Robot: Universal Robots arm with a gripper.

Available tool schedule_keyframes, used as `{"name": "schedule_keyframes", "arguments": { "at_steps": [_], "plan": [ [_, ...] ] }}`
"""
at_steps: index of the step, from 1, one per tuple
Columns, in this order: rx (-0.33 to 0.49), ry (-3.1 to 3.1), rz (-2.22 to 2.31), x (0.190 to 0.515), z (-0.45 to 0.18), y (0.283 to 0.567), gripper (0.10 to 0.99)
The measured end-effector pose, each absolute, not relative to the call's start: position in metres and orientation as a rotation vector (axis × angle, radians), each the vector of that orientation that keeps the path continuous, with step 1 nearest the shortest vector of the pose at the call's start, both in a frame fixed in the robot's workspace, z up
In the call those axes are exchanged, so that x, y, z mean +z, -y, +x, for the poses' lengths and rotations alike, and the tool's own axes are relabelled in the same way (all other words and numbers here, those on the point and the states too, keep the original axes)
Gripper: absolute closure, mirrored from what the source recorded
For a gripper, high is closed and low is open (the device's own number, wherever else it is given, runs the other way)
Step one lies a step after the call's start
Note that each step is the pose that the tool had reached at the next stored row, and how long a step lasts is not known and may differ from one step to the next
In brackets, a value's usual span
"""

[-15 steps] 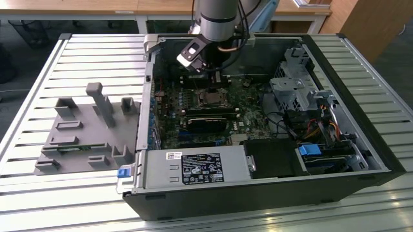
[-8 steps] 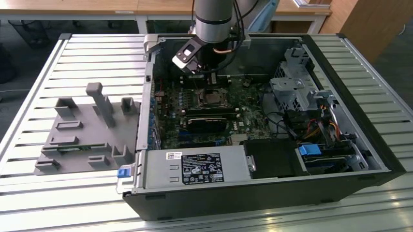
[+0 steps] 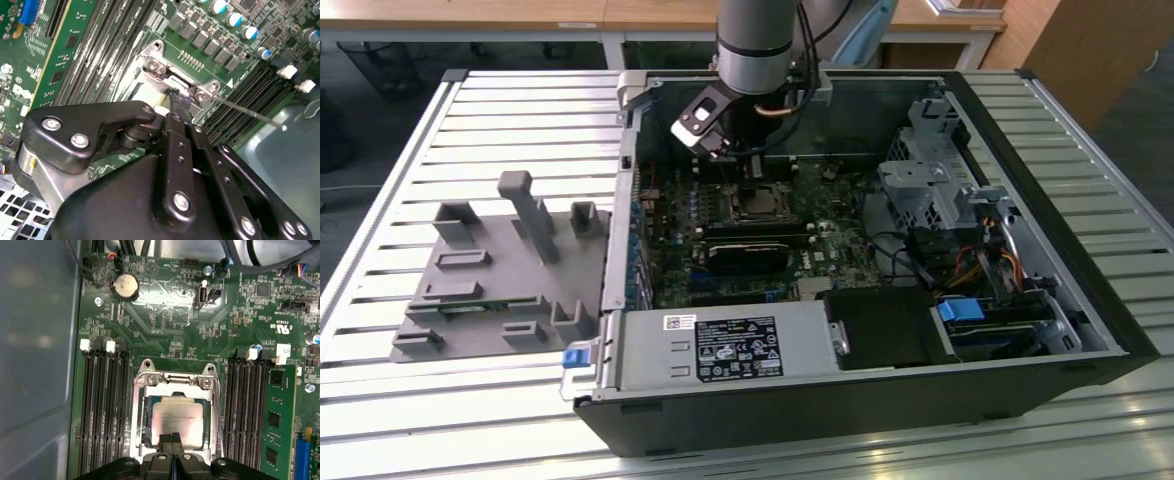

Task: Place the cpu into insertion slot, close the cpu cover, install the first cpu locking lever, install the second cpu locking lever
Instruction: 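Close the cpu cover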

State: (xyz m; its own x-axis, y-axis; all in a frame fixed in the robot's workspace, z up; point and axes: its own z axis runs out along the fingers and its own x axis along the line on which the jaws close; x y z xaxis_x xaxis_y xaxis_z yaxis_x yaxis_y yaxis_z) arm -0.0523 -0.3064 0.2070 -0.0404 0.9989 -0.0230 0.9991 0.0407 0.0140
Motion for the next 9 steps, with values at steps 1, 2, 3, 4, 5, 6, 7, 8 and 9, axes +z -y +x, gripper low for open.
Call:
{"name": "schedule_keyframes", "arguments": {
  "at_steps": [1, 2, 3, 4, 5, 6, 7, 8, 9],
  "plan": [
    [-0.009, -2.247, 2.158, 0.2061, -0.0529, 0.3064, 0.980],
    [-0.009, -2.247, 2.157, 0.2054, -0.0532, 0.3064, 0.980],
    [-0.010, -2.247, 2.157, 0.2049, -0.0533, 0.3064, 0.980],
    [-0.010, -2.247, 2.157, 0.2045, -0.0534, 0.3064, 0.980],
    [-0.010, -2.247, 2.156, 0.2041, -0.0534, 0.3064, 0.980],
    [-0.011, -2.246, 2.156, 0.2038, -0.0534, 0.3064, 0.980],
    [-0.012, -2.245, 2.155, 0.2033, -0.0534, 0.3064, 0.980],
    [-0.013, -2.245, 2.154, 0.2027, -0.0534, 0.3064, 0.980],
    [-0.014, -2.244, 2.153, 0.2021, -0.0534, 0.3064, 0.980]
  ]
}}
